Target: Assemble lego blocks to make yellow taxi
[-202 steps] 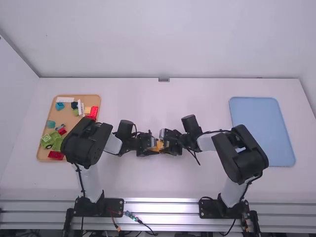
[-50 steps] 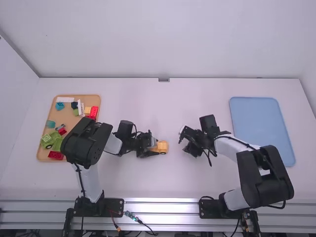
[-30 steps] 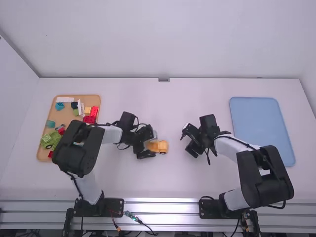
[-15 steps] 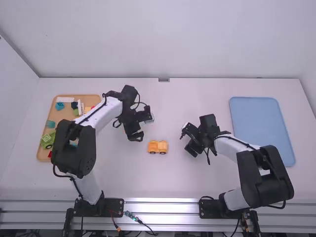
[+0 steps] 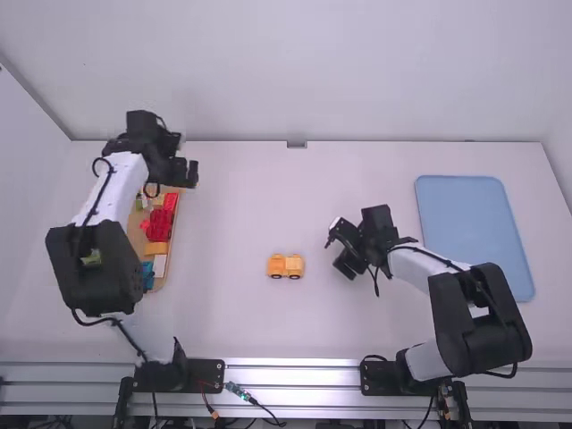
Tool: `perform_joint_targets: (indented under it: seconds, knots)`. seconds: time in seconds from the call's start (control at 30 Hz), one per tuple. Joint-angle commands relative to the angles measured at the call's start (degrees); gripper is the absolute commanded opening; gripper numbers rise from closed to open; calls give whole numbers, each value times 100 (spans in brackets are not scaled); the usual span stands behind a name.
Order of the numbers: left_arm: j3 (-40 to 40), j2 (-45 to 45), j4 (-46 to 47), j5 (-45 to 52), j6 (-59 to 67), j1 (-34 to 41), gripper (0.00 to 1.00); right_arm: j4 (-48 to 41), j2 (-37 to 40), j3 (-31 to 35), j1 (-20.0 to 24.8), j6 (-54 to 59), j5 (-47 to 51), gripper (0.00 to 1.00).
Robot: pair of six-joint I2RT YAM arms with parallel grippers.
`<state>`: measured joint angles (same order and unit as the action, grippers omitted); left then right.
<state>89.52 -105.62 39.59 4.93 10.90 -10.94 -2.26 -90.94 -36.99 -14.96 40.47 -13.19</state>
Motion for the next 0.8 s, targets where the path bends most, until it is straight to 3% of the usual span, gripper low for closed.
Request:
perform_joint_targets:
  seconds: [0.0, 0.13, 0.37, 0.67, 0.77]
  knots:
    - [-146, 146, -221, 17, -781, -271, 99, 46, 128, 22, -9, -20, -48, 99]
    - [-177, 37, -665, 25, -1135, -675, 99, 85, 128, 22, -9, -17, -46, 99]
    - [-28, -380, -739, 144, -608, -905, 99, 210, 128, 22, -59, -17, -46, 99]
    - [1465, -1541, 358, 172, -394, -898, 99, 208, 128, 22, -273, 0, 85, 99]
    - [2317, -2184, 961, 157, -289, -896, 100, 195, 128, 22, -269, -7, 254, 99]
